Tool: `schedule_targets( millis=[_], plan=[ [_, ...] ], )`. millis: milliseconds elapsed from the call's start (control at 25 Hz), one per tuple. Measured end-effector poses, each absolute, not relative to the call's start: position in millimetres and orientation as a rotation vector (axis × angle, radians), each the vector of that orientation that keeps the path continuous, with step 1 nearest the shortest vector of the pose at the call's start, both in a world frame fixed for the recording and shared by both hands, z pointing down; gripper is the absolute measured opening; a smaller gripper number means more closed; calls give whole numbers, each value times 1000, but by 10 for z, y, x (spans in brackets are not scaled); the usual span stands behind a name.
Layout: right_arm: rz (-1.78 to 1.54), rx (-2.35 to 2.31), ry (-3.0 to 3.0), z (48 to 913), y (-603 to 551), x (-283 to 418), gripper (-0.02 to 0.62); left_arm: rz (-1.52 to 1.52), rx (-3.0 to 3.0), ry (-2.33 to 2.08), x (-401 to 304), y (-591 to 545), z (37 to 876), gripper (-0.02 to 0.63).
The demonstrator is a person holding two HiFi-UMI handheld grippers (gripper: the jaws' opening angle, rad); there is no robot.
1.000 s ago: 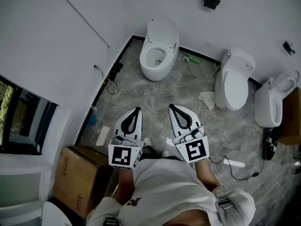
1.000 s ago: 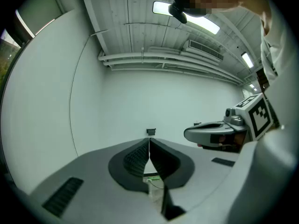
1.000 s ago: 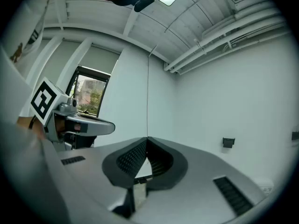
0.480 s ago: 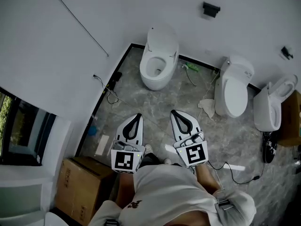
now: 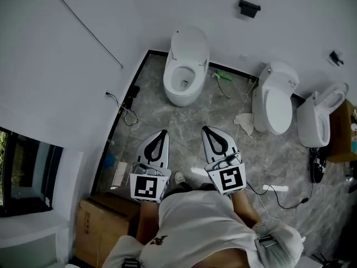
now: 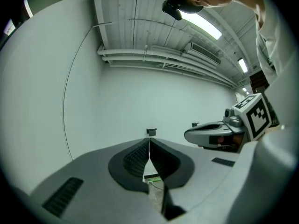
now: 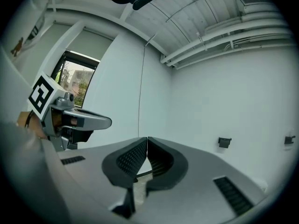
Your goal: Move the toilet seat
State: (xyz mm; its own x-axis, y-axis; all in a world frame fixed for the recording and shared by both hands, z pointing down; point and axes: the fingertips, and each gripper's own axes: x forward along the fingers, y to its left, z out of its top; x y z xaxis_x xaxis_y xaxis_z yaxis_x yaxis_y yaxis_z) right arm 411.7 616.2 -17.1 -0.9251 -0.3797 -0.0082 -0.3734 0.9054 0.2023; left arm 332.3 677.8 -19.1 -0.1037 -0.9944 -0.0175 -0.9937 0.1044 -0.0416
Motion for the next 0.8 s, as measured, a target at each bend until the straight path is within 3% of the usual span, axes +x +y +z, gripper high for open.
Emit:
schedule_targets(
  millis=[800],
  plan=[
    [-280,598,-3029,-60,5187,3261,20,-49,-2099,2323,2471,5758,-38,23]
  ],
)
